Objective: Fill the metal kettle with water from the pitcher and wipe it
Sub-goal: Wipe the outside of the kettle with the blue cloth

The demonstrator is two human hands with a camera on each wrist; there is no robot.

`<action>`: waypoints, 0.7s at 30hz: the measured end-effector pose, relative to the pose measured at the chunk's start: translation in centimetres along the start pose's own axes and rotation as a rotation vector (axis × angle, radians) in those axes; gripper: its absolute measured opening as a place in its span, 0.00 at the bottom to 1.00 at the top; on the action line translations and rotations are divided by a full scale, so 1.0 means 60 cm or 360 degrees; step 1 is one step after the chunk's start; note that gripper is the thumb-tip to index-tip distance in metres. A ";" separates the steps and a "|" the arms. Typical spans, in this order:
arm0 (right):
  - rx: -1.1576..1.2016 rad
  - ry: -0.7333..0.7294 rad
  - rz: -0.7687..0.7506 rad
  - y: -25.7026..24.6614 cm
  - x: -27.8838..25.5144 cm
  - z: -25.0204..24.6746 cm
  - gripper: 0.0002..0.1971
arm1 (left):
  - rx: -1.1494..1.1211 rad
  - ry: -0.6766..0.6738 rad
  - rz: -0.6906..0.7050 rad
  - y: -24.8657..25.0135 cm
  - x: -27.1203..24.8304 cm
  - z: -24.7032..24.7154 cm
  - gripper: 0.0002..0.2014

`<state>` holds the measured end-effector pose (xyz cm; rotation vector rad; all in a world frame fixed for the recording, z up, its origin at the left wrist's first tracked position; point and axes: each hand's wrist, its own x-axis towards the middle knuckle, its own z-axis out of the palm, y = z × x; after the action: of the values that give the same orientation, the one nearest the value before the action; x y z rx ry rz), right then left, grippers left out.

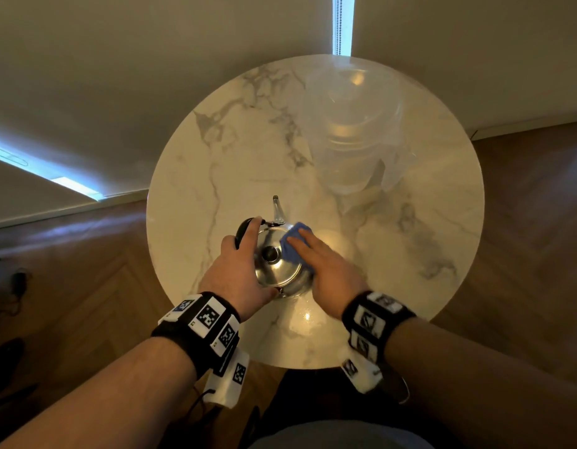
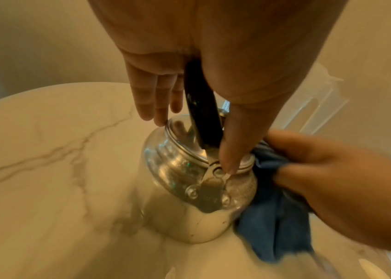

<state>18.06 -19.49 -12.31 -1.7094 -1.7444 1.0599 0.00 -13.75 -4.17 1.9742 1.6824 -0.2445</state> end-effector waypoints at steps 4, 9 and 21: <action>0.0159 -0.0061 0.0000 -0.008 0.096 -0.035 0.27 | -0.0058 0.0000 -0.0028 0.002 -0.001 0.002 0.64; 0.0563 -0.0001 0.0243 0.042 0.039 -0.016 0.33 | -0.0124 0.0010 -0.0034 -0.002 -0.001 0.004 0.65; 0.0212 -0.0197 0.0257 0.005 0.101 -0.051 0.26 | -0.0125 0.0002 -0.0057 -0.005 0.004 0.005 0.66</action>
<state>19.96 -13.02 -11.81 -1.7573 -1.5892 1.3473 -0.17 -13.63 -4.59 1.8890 1.7033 -0.1871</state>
